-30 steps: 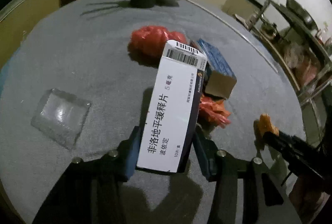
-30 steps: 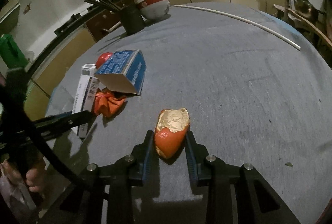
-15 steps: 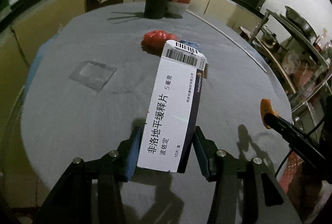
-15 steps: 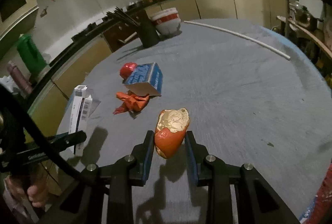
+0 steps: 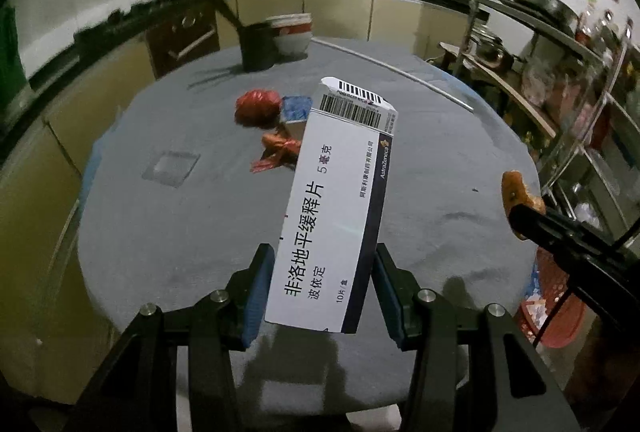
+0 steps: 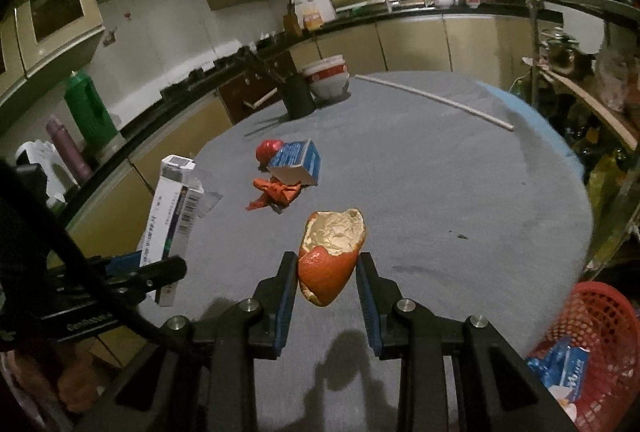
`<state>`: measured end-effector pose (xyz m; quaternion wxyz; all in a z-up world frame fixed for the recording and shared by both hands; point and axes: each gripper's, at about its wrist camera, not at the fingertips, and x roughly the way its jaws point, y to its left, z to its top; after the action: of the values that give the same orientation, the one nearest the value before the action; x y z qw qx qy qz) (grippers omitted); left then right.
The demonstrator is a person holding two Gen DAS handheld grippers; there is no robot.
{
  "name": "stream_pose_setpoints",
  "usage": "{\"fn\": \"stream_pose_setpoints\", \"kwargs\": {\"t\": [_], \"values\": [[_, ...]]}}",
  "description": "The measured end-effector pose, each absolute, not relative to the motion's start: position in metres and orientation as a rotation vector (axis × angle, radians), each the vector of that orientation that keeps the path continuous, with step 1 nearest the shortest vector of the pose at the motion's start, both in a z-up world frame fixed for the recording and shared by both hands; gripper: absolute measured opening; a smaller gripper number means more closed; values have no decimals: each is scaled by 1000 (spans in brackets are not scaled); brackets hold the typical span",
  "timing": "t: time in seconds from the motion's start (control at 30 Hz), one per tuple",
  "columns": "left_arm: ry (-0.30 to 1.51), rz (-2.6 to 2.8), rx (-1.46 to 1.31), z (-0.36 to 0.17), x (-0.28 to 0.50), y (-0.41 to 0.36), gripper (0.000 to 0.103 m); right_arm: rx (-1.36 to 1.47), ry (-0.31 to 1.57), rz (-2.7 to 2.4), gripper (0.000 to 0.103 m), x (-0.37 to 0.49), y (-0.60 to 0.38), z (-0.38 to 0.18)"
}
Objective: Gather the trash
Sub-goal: 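Lift the peel and white box and carry both toward the red basket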
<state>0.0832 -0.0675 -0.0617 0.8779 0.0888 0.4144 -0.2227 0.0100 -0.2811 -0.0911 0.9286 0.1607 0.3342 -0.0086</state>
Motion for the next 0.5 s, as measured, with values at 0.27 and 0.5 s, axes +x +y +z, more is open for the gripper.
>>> {"fn": "stream_pose_setpoints", "kwargs": {"t": [0.27,0.5], "values": [[797,-478,261,-48,52,-94,51,335,646,-39,32,-32,-291,-83],[766,-486,307,-42,39,-113,51,359,622,-62,32,-51,-307,-81]]}}
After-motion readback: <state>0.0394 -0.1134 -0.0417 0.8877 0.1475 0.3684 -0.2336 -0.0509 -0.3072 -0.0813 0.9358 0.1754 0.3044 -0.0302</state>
